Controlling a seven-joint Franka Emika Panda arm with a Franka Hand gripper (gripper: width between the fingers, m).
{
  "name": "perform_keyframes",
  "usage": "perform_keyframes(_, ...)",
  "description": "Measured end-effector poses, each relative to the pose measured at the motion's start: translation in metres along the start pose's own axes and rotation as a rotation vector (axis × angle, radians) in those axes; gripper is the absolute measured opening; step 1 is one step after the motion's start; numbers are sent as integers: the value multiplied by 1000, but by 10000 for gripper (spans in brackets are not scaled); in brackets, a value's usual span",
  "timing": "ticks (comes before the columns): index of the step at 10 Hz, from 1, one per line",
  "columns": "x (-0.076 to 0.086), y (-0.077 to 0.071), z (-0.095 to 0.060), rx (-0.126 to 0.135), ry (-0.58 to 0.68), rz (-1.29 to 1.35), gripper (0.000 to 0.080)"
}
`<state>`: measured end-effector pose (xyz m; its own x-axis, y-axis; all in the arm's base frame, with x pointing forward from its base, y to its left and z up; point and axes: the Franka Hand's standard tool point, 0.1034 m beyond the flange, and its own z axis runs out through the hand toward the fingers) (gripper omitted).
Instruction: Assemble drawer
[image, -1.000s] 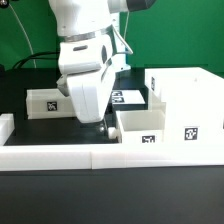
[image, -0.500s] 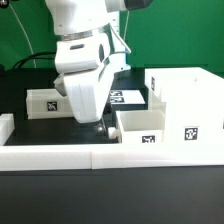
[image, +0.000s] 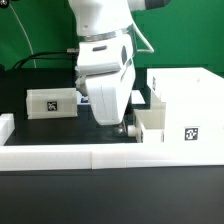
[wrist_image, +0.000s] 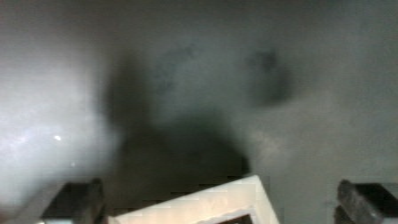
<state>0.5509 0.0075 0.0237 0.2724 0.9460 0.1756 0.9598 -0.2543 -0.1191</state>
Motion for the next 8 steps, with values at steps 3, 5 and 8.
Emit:
perform_keyframes(3, 10, -8, 7, 2, -3, 25, 649)
perform_keyframes(5, 17, -12, 9, 8, -4, 29, 649)
perform_keyframes(8, 20, -14, 11, 0, -17, 11, 649)
